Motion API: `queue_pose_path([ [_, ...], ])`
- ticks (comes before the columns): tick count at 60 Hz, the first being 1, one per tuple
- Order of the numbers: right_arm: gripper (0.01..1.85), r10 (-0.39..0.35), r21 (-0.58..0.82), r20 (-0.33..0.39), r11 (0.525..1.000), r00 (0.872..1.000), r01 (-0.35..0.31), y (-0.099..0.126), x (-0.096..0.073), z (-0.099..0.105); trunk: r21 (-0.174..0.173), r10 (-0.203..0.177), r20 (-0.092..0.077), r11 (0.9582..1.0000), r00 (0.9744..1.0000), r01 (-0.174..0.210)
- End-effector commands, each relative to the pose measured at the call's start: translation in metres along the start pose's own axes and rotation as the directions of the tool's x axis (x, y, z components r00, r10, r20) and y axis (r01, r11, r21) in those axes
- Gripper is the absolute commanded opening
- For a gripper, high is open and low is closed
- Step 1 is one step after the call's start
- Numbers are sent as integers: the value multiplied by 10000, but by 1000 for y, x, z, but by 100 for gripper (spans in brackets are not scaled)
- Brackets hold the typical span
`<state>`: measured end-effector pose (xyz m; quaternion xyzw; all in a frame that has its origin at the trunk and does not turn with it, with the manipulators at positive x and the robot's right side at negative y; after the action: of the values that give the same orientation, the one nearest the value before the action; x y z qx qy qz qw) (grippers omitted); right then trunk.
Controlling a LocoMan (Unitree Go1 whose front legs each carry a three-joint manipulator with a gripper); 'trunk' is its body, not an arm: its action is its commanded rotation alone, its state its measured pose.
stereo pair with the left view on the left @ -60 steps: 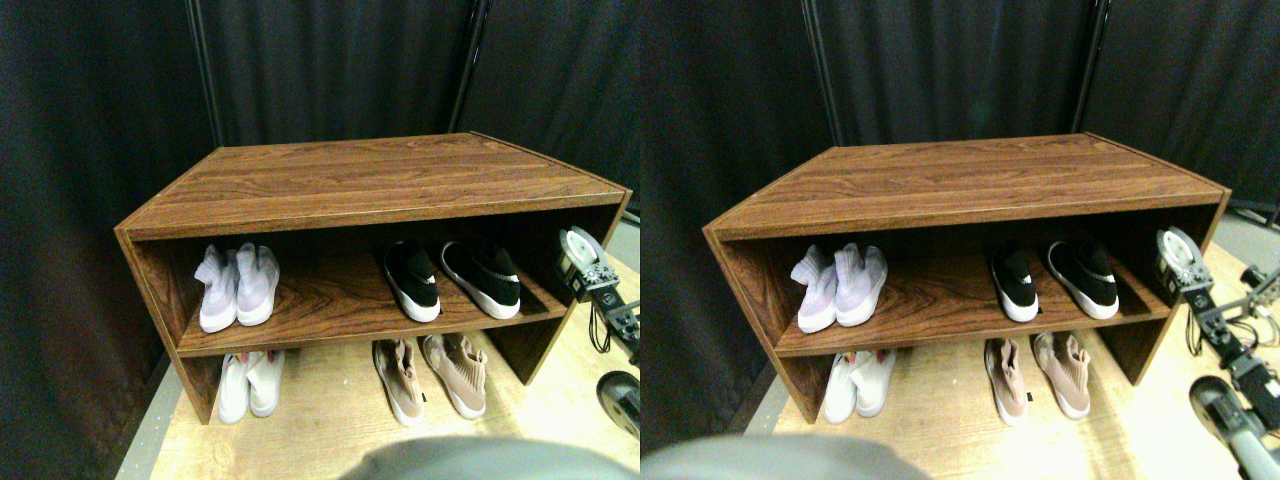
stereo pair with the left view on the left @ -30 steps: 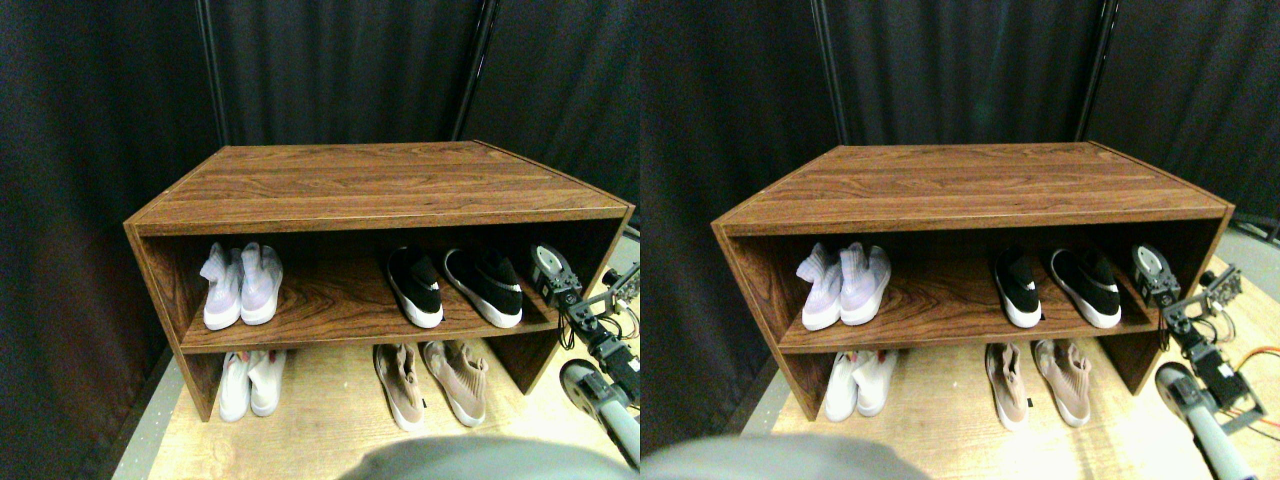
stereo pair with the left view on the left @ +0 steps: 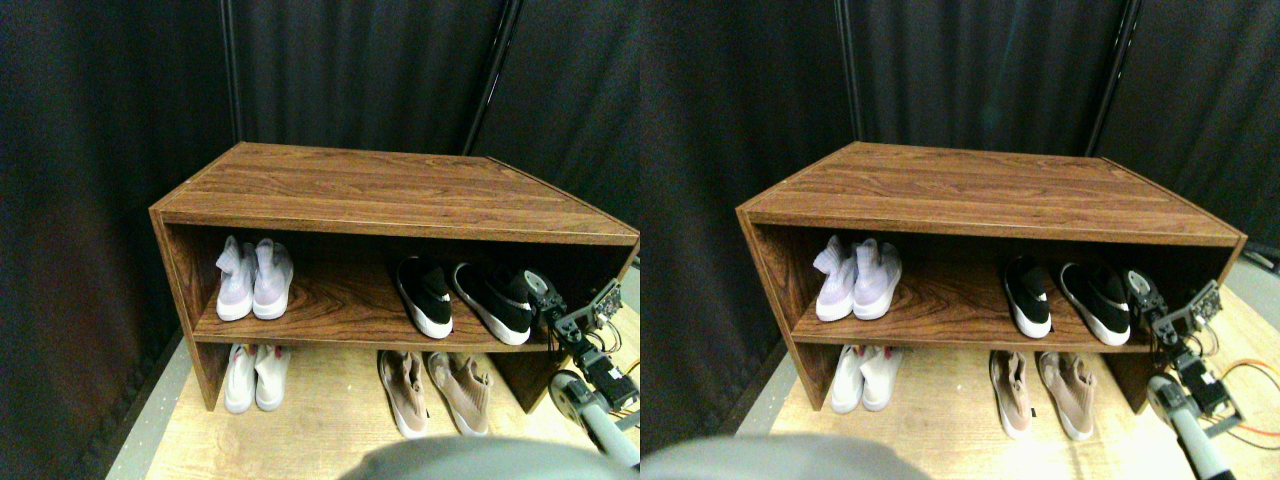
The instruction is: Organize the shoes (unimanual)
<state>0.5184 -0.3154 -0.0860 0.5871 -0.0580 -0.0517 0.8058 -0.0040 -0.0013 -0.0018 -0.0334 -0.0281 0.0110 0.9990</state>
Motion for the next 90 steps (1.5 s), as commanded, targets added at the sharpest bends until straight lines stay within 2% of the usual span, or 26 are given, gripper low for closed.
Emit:
queue_pose_path([
  [1, 6, 328, 322, 15, 9989, 9995, -329, 4, -1, -7, -96, 186, -246, 9998, 9995, -189],
  [12, 6, 329, 173, -72, 9993, 9994, -327, 5, -8, -22, -165, 262, -248, 9995, 9993, -266],
  [30, 6, 89, 315, -28, 9995, 10000, -88, 9, -6, -37, -275, 382, -276, 9989, 9989, -390],
  [39, 6, 18, 429, -362, 9991, 9993, -2, 11, -1, -43, -355, 451, -337, 9983, 9984, -463],
  [46, 6, 228, 245, -901, 9995, 9957, -207, 11, 2, -49, -395, 497, -364, 9979, 9981, -511],
  [58, 6, 192, -43, -1010, 9998, 9947, -197, 13, 3, -59, -420, 545, -400, 9975, 9977, -562],
  [72, 6, 193, 252, -1024, 9995, 9946, -168, 16, -5, -64, -418, 559, -440, 9975, 9975, -578],
  [74, 6, 96, 470, -850, 9989, 9963, -56, 17, -7, -66, -406, 547, -445, 9976, 9975, -566],
  [90, 6, 219, 742, -1146, 9972, 9932, -134, 16, -15, -67, -377, 469, -477, 9981, 9978, -487],
])
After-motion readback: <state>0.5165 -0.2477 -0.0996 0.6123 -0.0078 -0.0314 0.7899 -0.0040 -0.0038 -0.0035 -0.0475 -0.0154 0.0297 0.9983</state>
